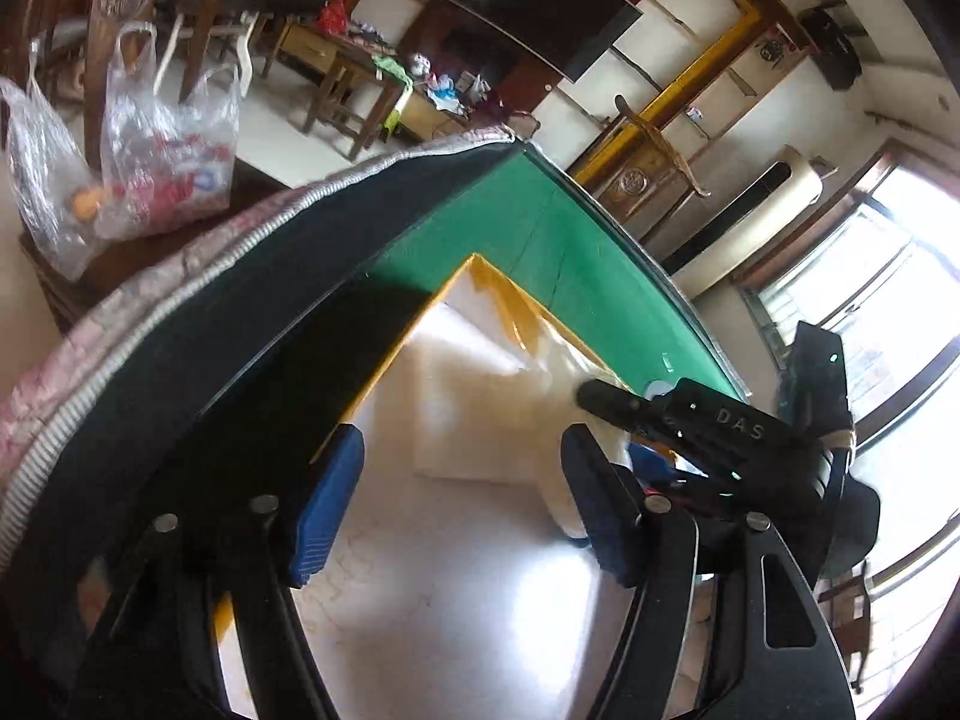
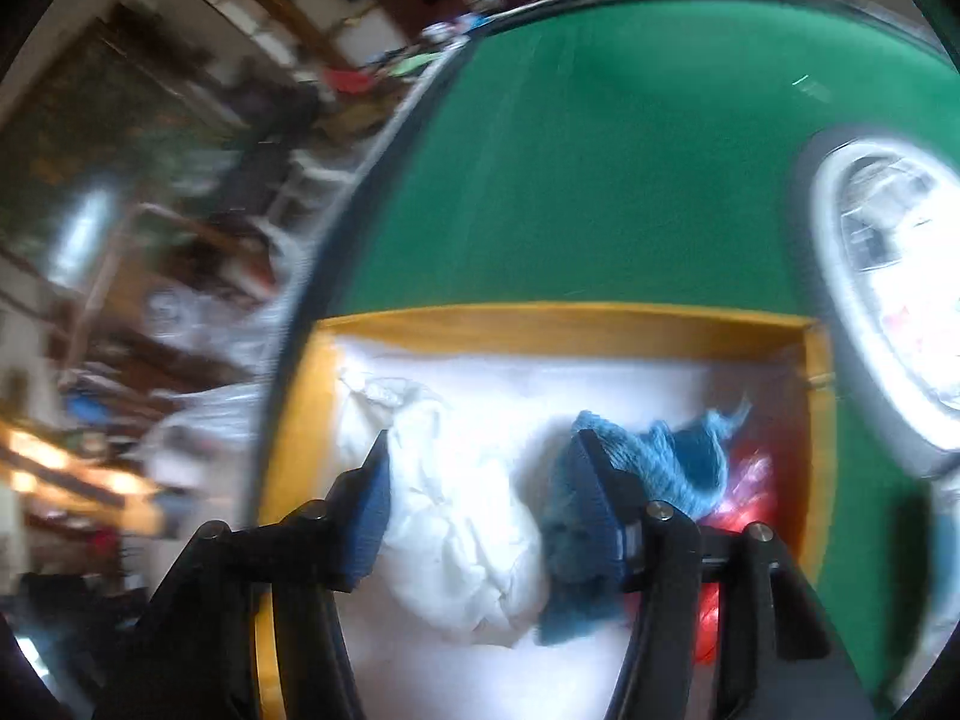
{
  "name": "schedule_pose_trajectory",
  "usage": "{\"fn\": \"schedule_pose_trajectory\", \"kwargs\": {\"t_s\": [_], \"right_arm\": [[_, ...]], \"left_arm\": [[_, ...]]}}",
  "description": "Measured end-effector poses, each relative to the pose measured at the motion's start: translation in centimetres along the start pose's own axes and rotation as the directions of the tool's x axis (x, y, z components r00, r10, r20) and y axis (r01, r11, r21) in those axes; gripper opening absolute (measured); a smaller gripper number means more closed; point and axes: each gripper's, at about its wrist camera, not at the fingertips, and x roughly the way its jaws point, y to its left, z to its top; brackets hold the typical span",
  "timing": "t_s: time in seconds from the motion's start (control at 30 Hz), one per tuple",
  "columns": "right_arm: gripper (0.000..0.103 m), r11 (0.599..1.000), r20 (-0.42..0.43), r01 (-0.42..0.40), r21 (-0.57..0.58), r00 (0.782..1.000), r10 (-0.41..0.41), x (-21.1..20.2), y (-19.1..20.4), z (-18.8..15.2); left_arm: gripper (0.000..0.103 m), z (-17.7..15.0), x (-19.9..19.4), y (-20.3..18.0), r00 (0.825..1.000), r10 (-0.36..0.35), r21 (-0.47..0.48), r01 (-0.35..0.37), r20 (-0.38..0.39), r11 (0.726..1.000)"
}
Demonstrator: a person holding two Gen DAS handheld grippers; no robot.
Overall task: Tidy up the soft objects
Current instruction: 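Lower the foam block into the tray while the right tool drops the white cloth there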
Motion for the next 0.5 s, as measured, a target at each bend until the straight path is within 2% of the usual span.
{"fn": "schedule_pose_trajectory", "kwargs": {"t_s": [0.1, 0.17, 0.27, 0.33, 0.4, 0.5], "right_arm": [[0.053, 0.999, 0.026, -0.05, 0.011, 0.998, 0.05, -1.4, -0.7, 0.3], [0.053, 0.998, 0.093, -0.051, -0.024, 0.994, 0.053, -3.3, -0.4, 0.1], [0.056, 0.995, 0.125, -0.064, -0.079, 0.989, 0.074, -5.3, 0.3, -0.5], [0.056, 0.99, 0.115, -0.101, -0.103, 0.987, 0.112, -6.0, 0.8, -1.1], [0.056, 0.978, 0.081, -0.177, -0.108, 0.979, 0.186, -6.2, 1.0, -2.0], [0.057, 0.95, 0.005, -0.307, -0.062, 0.951, 0.308, -4.8, 0.4, -2.6]], "left_arm": [[0.067, -0.7, 0.3, -0.6, 0.999, 0.044, 0.027, -0.043, -0.024, 0.999], [0.068, -1.5, 0.1, -1.0, 0.998, 0.07, 0.05, -0.069, -0.012, 0.996], [0.068, -2.0, 0.0, -1.3, 0.996, 0.086, 0.064, -0.085, -0.004, 0.994], [0.068, -1.9, 0.0, -1.2, 0.997, 0.078, 0.048, -0.078, -0.001, 0.996], [0.068, -1.8, -0.1, -1.1, 0.998, 0.068, 0.03, -0.068, 0.003, 0.997], [0.068, -1.6, -0.6, -0.5, 1.0, 0.02, -0.015, -0.02, 0.007, 1.0]]}}
